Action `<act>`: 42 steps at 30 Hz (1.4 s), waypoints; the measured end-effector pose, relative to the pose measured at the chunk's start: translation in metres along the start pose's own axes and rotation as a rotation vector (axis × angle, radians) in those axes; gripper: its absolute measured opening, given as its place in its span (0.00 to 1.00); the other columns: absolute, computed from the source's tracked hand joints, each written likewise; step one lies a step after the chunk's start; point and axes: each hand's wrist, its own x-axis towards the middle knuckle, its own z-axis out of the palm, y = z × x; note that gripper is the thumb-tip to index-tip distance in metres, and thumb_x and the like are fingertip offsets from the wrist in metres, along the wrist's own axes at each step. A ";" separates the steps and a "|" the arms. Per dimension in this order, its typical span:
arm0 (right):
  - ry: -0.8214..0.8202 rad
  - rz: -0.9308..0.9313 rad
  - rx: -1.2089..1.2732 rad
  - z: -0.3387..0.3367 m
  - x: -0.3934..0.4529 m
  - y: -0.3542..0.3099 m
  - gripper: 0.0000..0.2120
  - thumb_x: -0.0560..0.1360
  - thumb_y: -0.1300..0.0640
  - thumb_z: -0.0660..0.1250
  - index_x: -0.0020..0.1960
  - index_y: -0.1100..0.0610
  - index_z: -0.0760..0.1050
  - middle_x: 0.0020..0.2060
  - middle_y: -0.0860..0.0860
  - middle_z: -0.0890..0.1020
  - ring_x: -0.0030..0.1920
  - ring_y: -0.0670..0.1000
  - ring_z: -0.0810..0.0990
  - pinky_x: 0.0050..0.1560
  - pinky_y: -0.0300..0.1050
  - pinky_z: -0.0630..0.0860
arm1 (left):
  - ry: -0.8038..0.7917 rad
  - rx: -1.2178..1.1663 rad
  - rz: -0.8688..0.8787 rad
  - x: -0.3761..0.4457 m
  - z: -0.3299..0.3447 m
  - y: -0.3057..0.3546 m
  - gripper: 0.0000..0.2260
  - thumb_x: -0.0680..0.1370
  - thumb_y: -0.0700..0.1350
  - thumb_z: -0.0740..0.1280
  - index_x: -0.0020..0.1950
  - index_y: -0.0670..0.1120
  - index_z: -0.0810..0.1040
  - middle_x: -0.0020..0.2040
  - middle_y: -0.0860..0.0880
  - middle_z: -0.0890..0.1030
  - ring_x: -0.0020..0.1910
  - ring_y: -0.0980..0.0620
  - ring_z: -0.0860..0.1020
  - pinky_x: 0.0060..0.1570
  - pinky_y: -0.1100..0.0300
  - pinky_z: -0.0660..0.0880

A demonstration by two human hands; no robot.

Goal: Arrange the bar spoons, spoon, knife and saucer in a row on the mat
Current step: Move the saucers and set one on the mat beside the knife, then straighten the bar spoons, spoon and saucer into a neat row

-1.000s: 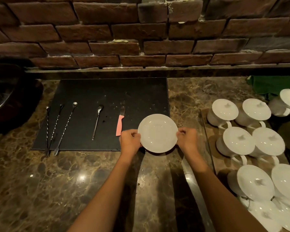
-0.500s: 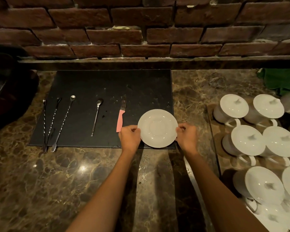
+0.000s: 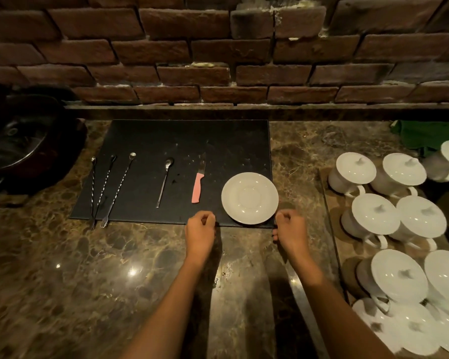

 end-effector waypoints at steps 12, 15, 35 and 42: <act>-0.245 0.180 0.154 0.056 -0.152 0.042 0.10 0.81 0.67 0.56 0.46 0.63 0.75 0.35 0.58 0.75 0.28 0.51 0.70 0.29 0.44 0.65 | 0.090 0.166 -0.002 -0.086 -0.119 -0.103 0.13 0.83 0.43 0.65 0.39 0.47 0.76 0.37 0.48 0.78 0.42 0.46 0.77 0.46 0.49 0.74; -0.216 0.174 0.152 0.089 -0.168 0.024 0.10 0.81 0.67 0.57 0.48 0.65 0.76 0.35 0.58 0.77 0.29 0.52 0.72 0.29 0.45 0.68 | 0.130 0.216 0.049 -0.067 -0.166 -0.121 0.03 0.83 0.44 0.65 0.52 0.48 0.78 0.50 0.49 0.79 0.55 0.47 0.77 0.54 0.56 0.69; -0.081 -0.054 -0.139 0.347 -0.161 -0.114 0.11 0.78 0.64 0.61 0.41 0.51 0.74 0.32 0.53 0.80 0.34 0.56 0.78 0.41 0.55 0.76 | -0.008 0.931 0.434 0.161 -0.376 -0.182 0.35 0.80 0.65 0.45 0.83 0.49 0.57 0.83 0.42 0.58 0.82 0.40 0.56 0.79 0.39 0.56; -0.047 -0.074 -0.256 0.387 -0.123 -0.147 0.11 0.78 0.64 0.61 0.42 0.51 0.74 0.45 0.60 0.84 0.45 0.62 0.83 0.50 0.59 0.80 | 0.026 0.960 0.506 0.172 -0.369 -0.197 0.30 0.82 0.61 0.55 0.81 0.48 0.63 0.80 0.40 0.65 0.79 0.37 0.65 0.76 0.36 0.63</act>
